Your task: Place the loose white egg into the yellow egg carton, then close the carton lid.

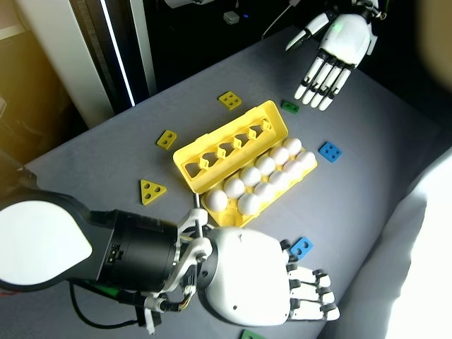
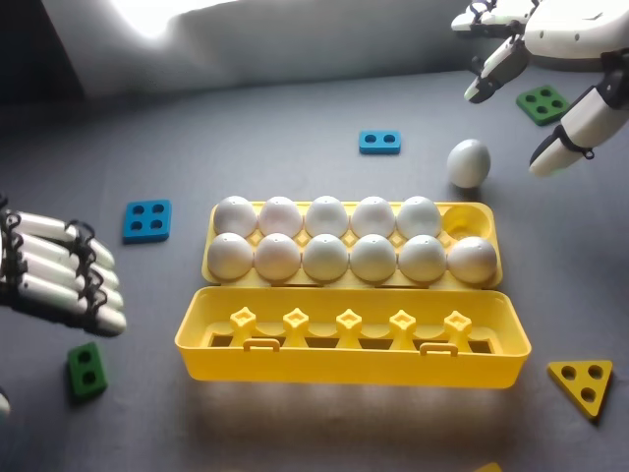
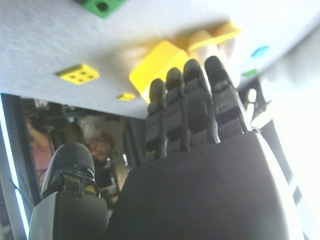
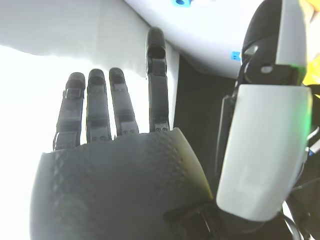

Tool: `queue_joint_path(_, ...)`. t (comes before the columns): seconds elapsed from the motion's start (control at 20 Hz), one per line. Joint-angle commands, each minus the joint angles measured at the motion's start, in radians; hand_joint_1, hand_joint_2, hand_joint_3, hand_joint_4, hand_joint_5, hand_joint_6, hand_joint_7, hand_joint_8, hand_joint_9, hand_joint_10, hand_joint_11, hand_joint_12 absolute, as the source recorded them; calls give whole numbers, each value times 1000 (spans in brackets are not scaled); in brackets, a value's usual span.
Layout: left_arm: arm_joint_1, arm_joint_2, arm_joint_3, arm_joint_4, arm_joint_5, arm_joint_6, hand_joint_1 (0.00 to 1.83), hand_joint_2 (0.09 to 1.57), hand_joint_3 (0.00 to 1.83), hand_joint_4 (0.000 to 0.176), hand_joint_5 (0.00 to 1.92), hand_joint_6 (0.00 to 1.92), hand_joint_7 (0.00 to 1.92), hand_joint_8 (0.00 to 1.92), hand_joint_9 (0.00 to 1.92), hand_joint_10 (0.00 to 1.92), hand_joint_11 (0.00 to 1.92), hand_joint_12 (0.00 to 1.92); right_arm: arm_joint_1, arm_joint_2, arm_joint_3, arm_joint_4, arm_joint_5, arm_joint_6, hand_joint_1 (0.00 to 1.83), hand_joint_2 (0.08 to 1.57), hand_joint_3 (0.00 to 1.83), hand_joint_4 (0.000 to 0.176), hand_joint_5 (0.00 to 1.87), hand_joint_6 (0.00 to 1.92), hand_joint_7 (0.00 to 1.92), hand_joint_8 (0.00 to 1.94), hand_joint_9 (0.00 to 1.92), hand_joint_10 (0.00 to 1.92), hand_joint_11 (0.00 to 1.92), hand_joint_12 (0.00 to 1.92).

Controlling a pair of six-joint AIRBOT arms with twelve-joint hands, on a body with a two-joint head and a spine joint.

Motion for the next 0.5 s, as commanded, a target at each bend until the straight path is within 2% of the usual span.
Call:
queue_joint_path(0.0, 2, 7, 3, -52, -46, -1, 0, 1190, 2, 0, 243, 4, 250, 2, 200, 1, 0, 386, 4, 8, 6, 33, 44, -4, 764, 772, 6, 155, 678, 27, 0, 0, 0, 0, 0, 0)
queue_joint_path(0.1, 3, 5, -6, -31, -44, -3, 0, 1191, 3, 0, 242, 4, 247, 1, 198, 0, 0, 385, 4, 2, 9, 33, 45, -8, 770, 766, 3, 150, 685, 28, 0, 0, 1, 0, 0, 0)
queue_joint_path(0.15, 3, 4, -10, -31, -43, -5, 0, 1191, 2, 0, 242, 3, 247, 1, 199, 0, 0, 385, 4, -4, 14, 33, 45, -9, 733, 771, 5, 171, 677, 22, 0, 0, 4, 1, 0, 0)
queue_joint_path(0.25, 2, 2, -17, -31, -43, -9, 0, 1188, 0, 0, 257, 6, 264, 4, 216, 5, 0, 422, 5, -17, 30, 34, 45, -10, 759, 768, 3, 150, 680, 20, 0, 0, 0, 0, 0, 0)
queue_joint_path(0.3, 2, 2, -20, -31, -44, -12, 0, 1188, 0, 0, 251, 1, 253, 1, 203, 0, 0, 394, 6, -26, 42, 34, 45, -10, 756, 769, 3, 147, 673, 14, 0, 0, 1, 0, 0, 0)
queue_joint_path(0.4, 1, 0, -22, -31, -44, -24, 0, 1191, 1, 0, 251, 1, 251, 0, 198, 0, 0, 380, 6, -45, 64, 34, 45, -10, 761, 775, 6, 145, 661, 9, 0, 0, 1, 1, 0, 0)
queue_joint_path(0.45, 0, -2, -22, -31, -44, -34, 0, 1187, 0, 0, 246, 1, 243, 1, 184, 1, 0, 339, 6, -56, 77, 34, 45, -10, 764, 783, 9, 152, 699, 23, 0, 0, 5, 2, 0, 0)
